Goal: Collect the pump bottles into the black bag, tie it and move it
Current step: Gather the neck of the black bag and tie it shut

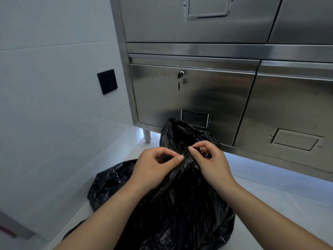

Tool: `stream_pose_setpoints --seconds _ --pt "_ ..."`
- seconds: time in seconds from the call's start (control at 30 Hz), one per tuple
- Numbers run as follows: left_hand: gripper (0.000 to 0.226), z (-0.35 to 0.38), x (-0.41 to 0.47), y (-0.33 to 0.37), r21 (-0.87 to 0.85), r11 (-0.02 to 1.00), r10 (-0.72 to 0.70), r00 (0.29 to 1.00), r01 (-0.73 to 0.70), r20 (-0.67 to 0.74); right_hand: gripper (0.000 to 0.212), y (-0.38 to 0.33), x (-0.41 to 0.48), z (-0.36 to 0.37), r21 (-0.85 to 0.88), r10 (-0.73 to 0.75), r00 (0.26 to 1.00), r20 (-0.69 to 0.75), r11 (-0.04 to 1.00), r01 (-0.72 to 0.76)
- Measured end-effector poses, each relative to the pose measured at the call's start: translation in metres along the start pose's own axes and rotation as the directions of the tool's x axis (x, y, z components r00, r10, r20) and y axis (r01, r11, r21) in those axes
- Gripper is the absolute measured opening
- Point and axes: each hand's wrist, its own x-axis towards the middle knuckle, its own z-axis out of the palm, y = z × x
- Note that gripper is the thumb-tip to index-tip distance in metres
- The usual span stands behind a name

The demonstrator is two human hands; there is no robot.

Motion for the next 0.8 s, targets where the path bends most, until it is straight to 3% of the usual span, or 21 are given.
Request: stream_pose_setpoints --seconds 0.17,0.3,0.47,0.57,0.7,0.8 --pt "0.017 0.003 0.001 -0.003 0.143 0.987 0.075 0.997 -0.072 -0.015 0.015 0.0 0.0 -0.004 -0.017 -0.023 1.0 0.005 1.0 0.023" --pt "0.013 0.005 0.002 -0.004 0.13 0.985 0.127 0.989 -0.116 -0.077 0.017 -0.002 -0.002 -0.004 -0.012 -0.056 0.998 -0.009 0.998 0.055" --pt "0.017 0.002 0.007 -0.006 0.107 0.988 0.125 0.982 -0.11 -0.142 0.018 -0.003 -0.004 -0.004 -0.064 -0.134 0.978 0.159 0.987 0.145" --pt "0.024 -0.002 0.007 -0.007 0.19 0.971 0.166 0.983 -0.148 -0.082 0.036 0.0 -0.007 -0.005 -0.055 -0.14 0.969 0.204 0.987 0.154" --pt "0.03 -0.003 0.004 -0.009 0.328 0.92 0.197 0.976 -0.215 0.089 0.041 -0.002 -0.007 -0.005 -0.009 -0.158 0.965 0.212 0.987 0.163" --pt "0.029 -0.005 0.003 -0.01 0.345 0.91 0.211 0.973 -0.232 0.097 0.049 -0.001 -0.006 -0.006 -0.015 -0.153 0.958 0.241 0.987 0.161"
